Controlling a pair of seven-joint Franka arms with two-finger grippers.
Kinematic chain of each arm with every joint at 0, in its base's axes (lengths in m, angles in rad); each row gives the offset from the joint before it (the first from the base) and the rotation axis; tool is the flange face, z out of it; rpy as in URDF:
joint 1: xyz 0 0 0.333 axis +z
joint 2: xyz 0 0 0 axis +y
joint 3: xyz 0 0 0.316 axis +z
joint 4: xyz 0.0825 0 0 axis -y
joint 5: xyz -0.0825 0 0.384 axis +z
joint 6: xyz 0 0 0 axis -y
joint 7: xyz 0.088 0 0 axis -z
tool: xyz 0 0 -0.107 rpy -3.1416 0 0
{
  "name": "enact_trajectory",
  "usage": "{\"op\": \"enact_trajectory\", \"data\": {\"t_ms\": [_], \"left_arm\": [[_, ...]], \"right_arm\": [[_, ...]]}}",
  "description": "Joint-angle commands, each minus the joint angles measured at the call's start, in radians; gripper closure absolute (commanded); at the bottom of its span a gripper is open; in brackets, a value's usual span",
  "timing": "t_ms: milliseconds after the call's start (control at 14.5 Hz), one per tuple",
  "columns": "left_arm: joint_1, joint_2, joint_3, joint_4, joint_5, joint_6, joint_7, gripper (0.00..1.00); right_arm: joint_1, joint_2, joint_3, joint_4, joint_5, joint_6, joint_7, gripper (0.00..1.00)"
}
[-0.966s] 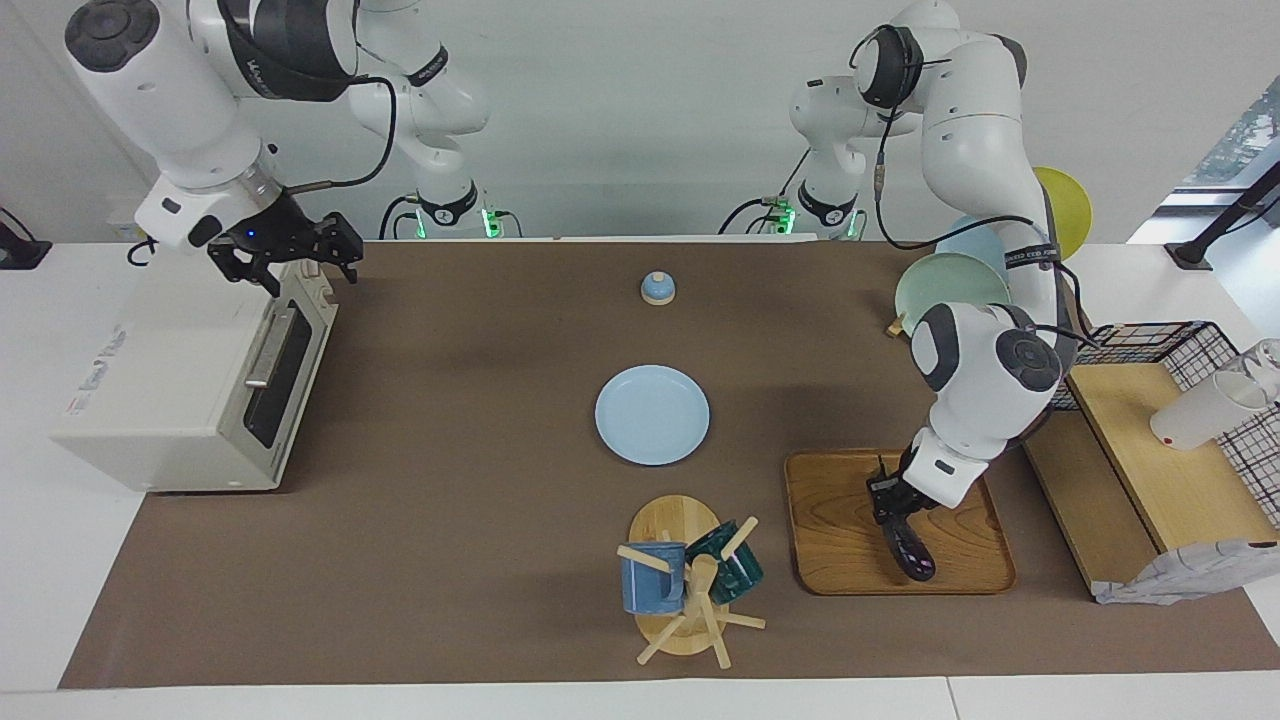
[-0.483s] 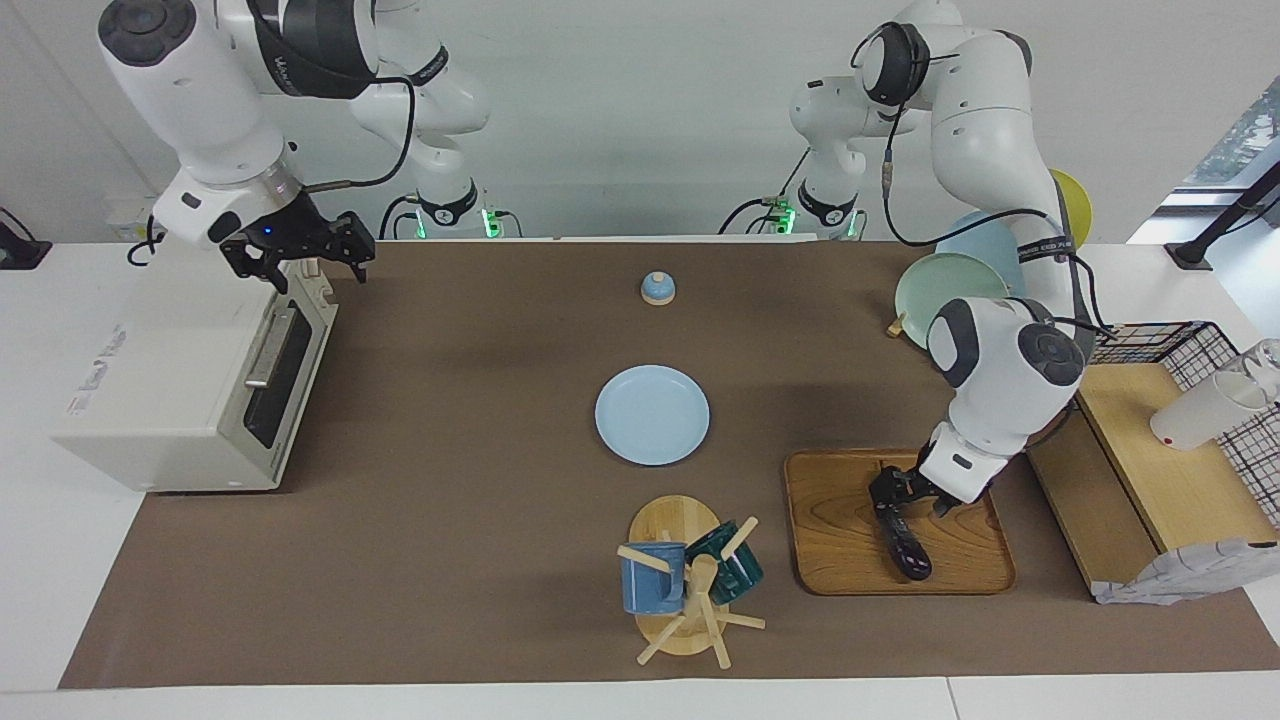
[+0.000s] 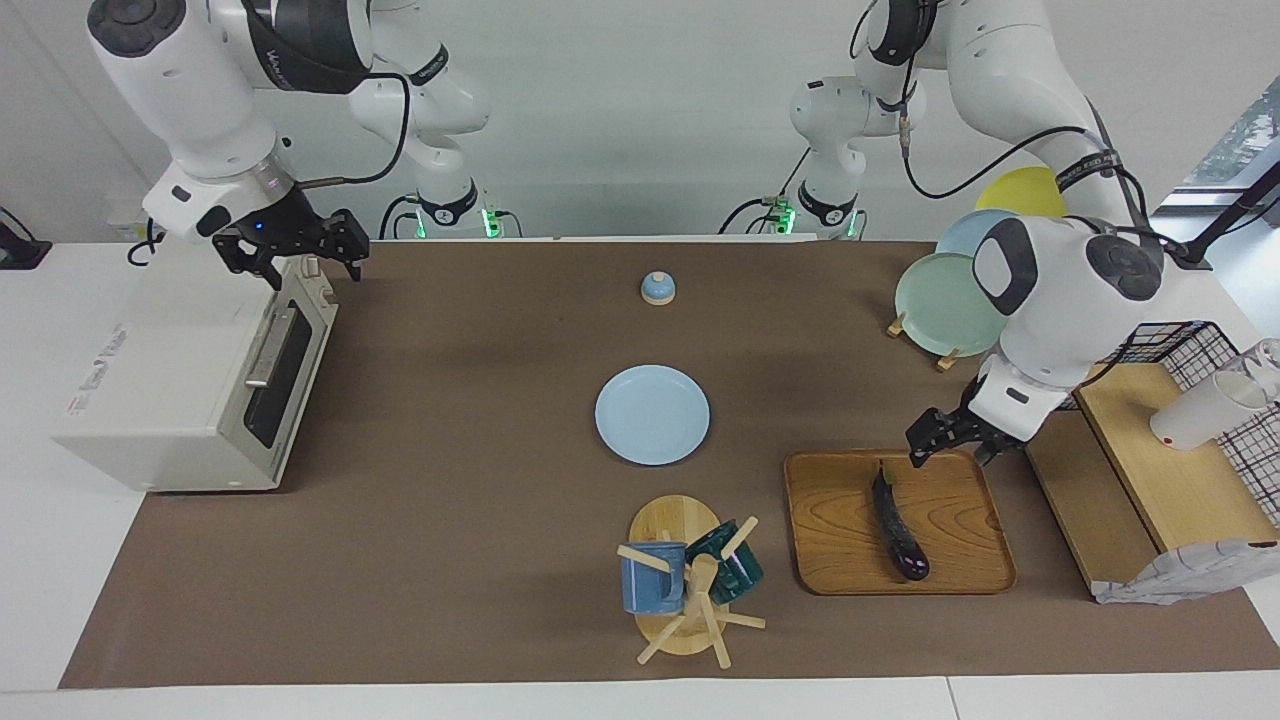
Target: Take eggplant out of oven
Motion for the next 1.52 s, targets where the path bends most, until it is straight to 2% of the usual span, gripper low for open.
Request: {"op": "enact_trajectory", "data": {"t_ms": [0,483,897,1172,1448], "left_arm": [[0.000,-0.080,-0.002,-0.009,0.025,-0.116,-0.013,0.00],[-0.009,-0.262,-0.005,-0.036,0.057,-0.388,-0.022,0.00],[-0.021,-0.437,-0.007,-0.228,0.054,-0.390,-0.042,0.00],[-0.032,-0.439,-0.004,-0.231,0.054,-0.413,-0.042,0.00],[-0.027,-0.433,-0.001,-0.187,0.025,-0.437,-0.042,0.00]], "right_arm": [[-0.008,-0.006,0.002,0.001,0.006,0.024,0.015,0.00],[-0.006,-0.006,0.004,0.003,0.020,0.019,0.014,0.00],[-0.005,-0.011,0.004,0.003,0.019,0.009,0.012,0.00],[-0.003,-0.012,0.004,0.003,0.018,0.007,0.012,0.00],[-0.003,-0.017,0.007,0.001,0.018,0.006,0.014,0.00]]}}
